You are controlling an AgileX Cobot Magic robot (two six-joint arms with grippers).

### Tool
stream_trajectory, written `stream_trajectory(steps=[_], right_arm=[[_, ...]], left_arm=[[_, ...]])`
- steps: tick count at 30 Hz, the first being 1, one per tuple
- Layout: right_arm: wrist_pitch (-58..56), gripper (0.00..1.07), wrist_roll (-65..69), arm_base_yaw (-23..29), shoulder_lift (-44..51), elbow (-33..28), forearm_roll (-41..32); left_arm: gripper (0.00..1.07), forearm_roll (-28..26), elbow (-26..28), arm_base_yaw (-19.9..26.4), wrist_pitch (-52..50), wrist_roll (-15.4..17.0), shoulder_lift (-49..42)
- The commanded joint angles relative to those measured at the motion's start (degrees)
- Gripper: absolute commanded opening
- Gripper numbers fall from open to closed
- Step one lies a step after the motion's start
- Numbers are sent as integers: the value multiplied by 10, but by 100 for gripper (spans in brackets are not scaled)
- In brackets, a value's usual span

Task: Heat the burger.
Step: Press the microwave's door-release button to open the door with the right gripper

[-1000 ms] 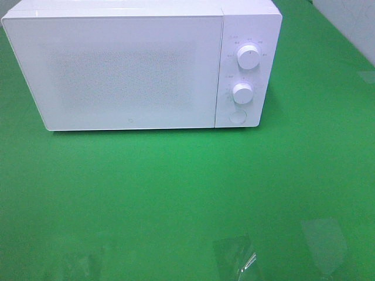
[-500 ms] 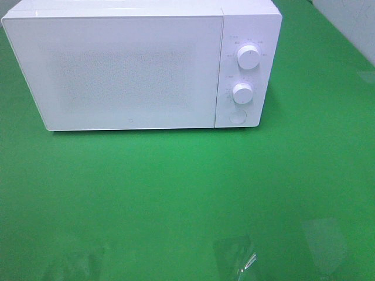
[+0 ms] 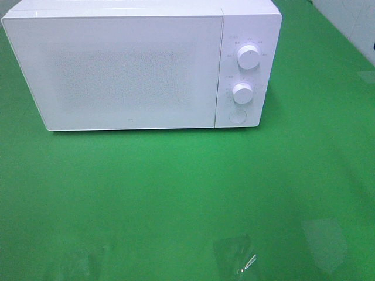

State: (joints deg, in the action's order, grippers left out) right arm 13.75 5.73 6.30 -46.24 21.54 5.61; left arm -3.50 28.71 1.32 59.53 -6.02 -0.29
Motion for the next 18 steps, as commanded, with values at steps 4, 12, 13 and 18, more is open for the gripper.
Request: stream_trajectory(steps=[4,12,13,18], right_arm=[[171,76,6,-3,-95,-34,-25],[253,76,6,-2,-185,-42,-37],[270,76,7,-2,-211,-42,-37],[288,76,10,32,-262,-42,-78]], left_arm=[[93,-1,-2,1,-1,-1,-11],[93,-1,-2,1,-1,-1,-11],[93,-1,-2,1,-1,-1,-11],[93,-1,-2,1,-1,-1,-11]])
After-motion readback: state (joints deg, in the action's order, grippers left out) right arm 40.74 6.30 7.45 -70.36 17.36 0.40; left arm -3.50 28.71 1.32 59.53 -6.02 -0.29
